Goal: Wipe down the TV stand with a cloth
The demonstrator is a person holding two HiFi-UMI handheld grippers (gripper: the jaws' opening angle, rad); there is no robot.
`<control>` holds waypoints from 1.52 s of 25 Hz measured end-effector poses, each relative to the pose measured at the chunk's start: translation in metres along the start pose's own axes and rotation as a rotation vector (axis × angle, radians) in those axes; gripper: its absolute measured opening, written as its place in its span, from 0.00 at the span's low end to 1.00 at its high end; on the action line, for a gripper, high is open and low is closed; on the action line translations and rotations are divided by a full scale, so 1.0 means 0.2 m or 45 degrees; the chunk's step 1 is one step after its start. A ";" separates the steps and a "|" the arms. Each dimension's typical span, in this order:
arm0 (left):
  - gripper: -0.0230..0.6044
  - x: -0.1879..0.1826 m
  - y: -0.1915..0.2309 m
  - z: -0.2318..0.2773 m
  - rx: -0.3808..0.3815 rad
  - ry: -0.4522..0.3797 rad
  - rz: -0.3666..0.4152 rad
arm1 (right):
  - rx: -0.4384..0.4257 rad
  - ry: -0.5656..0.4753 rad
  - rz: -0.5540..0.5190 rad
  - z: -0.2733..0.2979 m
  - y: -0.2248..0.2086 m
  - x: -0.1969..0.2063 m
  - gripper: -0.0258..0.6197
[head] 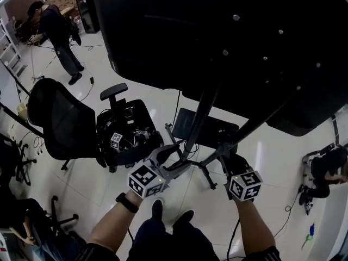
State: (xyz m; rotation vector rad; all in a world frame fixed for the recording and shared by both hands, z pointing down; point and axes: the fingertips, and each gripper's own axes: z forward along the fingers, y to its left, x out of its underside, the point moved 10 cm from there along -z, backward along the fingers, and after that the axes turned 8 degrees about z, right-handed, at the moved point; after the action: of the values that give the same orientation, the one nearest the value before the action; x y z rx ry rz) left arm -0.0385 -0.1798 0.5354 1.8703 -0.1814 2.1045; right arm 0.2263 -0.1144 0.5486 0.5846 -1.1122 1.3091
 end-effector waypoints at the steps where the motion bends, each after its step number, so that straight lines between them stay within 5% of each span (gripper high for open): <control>1: 0.54 -0.02 -0.03 0.01 0.000 -0.012 0.004 | -0.006 -0.032 -0.003 -0.07 0.00 -0.02 0.09; 8: 0.53 -0.14 -0.29 -0.06 -0.016 -0.042 0.074 | -0.111 -0.187 0.101 -0.49 0.01 -0.05 0.09; 16: 0.54 -0.23 -0.56 -0.33 0.050 -0.077 0.099 | -0.076 -0.320 0.119 -0.81 0.19 0.00 0.09; 31: 0.56 -0.24 -0.80 -1.17 0.228 -0.123 0.112 | 0.049 -0.480 0.142 -1.23 1.17 0.22 0.09; 38: 0.58 -0.21 -0.92 -1.34 0.305 -0.160 0.128 | 0.083 -0.476 0.151 -1.41 1.39 0.34 0.09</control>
State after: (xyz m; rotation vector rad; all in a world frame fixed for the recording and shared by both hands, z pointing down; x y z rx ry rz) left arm -0.2287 0.0687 0.4367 2.1763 -0.0544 2.1564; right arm 0.0426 0.2223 0.4282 0.8466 -1.4308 1.3755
